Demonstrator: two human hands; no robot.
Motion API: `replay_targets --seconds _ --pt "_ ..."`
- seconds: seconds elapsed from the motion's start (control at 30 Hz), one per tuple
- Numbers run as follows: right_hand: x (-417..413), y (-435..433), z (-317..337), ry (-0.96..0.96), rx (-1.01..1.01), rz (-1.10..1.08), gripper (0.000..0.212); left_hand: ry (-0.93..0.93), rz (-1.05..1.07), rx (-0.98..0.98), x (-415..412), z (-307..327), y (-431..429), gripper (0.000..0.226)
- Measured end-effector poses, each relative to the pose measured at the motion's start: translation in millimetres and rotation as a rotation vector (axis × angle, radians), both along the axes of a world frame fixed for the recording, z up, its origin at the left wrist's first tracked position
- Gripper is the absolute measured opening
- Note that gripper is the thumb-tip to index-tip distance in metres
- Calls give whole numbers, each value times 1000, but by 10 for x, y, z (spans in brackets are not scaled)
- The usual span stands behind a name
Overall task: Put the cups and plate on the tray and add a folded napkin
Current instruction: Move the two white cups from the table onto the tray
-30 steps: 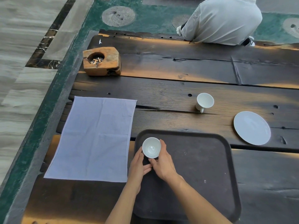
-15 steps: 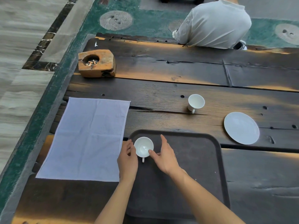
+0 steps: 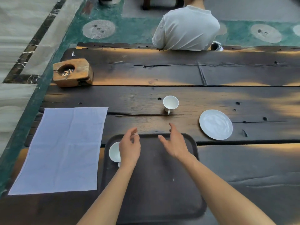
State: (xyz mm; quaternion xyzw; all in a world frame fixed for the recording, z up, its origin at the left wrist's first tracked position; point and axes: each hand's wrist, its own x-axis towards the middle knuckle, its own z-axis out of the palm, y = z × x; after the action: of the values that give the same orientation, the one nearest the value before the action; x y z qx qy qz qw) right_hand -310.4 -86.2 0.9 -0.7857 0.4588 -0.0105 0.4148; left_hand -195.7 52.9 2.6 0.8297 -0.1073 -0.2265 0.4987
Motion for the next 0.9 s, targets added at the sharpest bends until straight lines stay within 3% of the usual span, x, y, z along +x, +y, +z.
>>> replay_targets --seconds 0.3,0.47,0.6,0.73,0.9 --pt "-201 -602 27 -39 10 -9 83 12 -12 -52 -152 37 -696 27" --pt "-225 -908 -5 -49 24 0 84 141 -54 -42 -177 -12 -1067 33" --pt "-169 -1121 -73 -28 47 23 86 353 -29 -31 -136 -28 -1337 40" --pt "-87 -1282 -158 -20 56 39 91 482 -9 -44 -62 -45 -1564 36" --pt "106 -1428 -277 -3 81 65 102 564 -10 -41 100 -140 -1776 54"
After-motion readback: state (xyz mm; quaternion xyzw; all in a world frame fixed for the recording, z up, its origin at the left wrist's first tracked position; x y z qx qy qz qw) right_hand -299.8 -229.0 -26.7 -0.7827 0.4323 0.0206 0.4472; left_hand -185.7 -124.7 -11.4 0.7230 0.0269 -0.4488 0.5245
